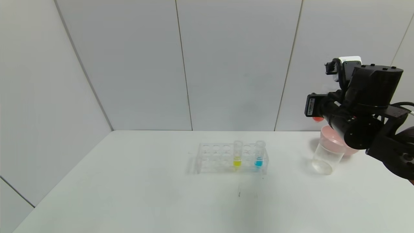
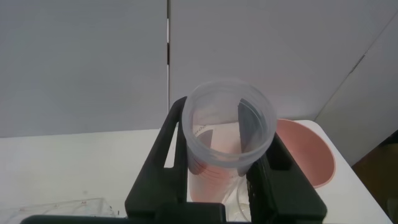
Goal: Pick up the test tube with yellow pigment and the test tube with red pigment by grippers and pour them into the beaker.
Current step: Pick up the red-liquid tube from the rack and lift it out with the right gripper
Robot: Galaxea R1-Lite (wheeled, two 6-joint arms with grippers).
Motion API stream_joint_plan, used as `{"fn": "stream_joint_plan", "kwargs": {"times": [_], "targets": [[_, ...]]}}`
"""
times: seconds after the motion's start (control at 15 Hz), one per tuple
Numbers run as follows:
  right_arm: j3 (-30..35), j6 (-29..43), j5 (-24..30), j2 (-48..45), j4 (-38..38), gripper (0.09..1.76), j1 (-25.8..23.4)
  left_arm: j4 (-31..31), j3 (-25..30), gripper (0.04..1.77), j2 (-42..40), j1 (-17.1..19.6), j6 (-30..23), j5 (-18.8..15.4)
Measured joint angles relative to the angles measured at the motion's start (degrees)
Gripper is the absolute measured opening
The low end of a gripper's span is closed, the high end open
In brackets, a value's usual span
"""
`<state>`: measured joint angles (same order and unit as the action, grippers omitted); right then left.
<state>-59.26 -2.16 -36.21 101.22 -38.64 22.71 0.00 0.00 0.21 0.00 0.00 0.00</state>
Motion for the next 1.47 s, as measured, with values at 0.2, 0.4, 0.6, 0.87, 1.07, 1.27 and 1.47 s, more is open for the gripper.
{"fn": "stream_joint_plan", "kwargs": {"times": [0.2, 0.4, 0.6, 0.87, 1.07, 1.27, 1.47], "targets": [[-0.11, 0.00, 0.00, -0.09, -0.02, 0.59, -0.04, 0.00, 0.00, 1.76, 0.00, -0.02, 0.00, 0.00], [-0.11, -0.05, 0.07, -0.10, 0.02, 0.59, -0.50, 0.00, 0.00, 1.76, 0.00, 0.00, -0.02, 0.00], [-0.02, -0.02, 0.09, -0.09, 0.00, 0.59, -0.63, 0.00, 0.00, 1.76, 0.00, 0.00, 0.00, 0.00], [0.09, -0.05, 0.09, -0.01, -0.09, 0.59, -0.61, 0.00, 0.00, 1.76, 0.00, 0.00, 0.00, 0.00], [0.06, 0.00, 0.07, 0.05, -0.09, 0.59, -0.61, 0.00, 0.00, 1.76, 0.00, 0.00, 0.00, 0.00], [0.22, -0.02, 0.11, 0.18, -0.20, 0.59, -0.50, 0.00, 0.00, 1.76, 0.00, 0.00, 0.00, 0.00], [0.37, -0.02, 0.18, 0.32, -0.16, 0.59, -0.34, 0.00, 0.00, 1.76, 0.00, 0.00, 0.00, 0.00]]}}
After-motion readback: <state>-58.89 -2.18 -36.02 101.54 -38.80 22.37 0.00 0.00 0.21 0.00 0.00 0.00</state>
